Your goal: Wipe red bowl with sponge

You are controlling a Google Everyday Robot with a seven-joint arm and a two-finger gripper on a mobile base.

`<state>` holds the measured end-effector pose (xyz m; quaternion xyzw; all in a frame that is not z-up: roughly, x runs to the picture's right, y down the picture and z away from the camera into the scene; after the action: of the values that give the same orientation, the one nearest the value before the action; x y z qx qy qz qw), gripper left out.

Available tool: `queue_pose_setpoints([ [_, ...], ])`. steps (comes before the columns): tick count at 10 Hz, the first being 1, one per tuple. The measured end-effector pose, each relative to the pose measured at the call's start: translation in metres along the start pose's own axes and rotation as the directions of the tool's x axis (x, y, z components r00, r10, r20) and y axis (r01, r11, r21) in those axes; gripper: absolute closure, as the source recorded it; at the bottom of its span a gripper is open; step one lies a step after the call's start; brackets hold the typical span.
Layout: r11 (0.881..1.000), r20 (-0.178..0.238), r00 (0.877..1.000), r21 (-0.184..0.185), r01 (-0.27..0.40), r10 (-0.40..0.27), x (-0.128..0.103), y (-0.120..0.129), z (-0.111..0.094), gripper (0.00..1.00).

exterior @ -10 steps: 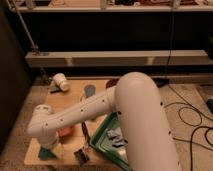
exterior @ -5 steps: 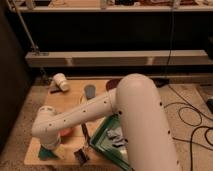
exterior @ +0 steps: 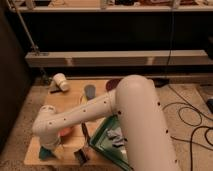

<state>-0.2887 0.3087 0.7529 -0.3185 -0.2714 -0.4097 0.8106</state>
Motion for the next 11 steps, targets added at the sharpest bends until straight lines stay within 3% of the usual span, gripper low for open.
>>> queue_pose_setpoints([
  [3, 1.0, 0.015, 1.0, -0.005, -0.004, 0.004, -0.001, 0.0, -0.007, 0.8],
  [5, 0.999, 0.01, 1.0, 0.019, 0.028, -0.028, -0.015, -0.01, -0.03, 0.97],
  [7, 0.997, -0.005, 0.998, 0.043, 0.063, -0.063, -0.027, -0.019, -0.06, 1.0],
  [11, 0.988, -0.059, 0.993, 0.114, 0.109, -0.103, -0.04, -0.039, -0.144, 1.0],
])
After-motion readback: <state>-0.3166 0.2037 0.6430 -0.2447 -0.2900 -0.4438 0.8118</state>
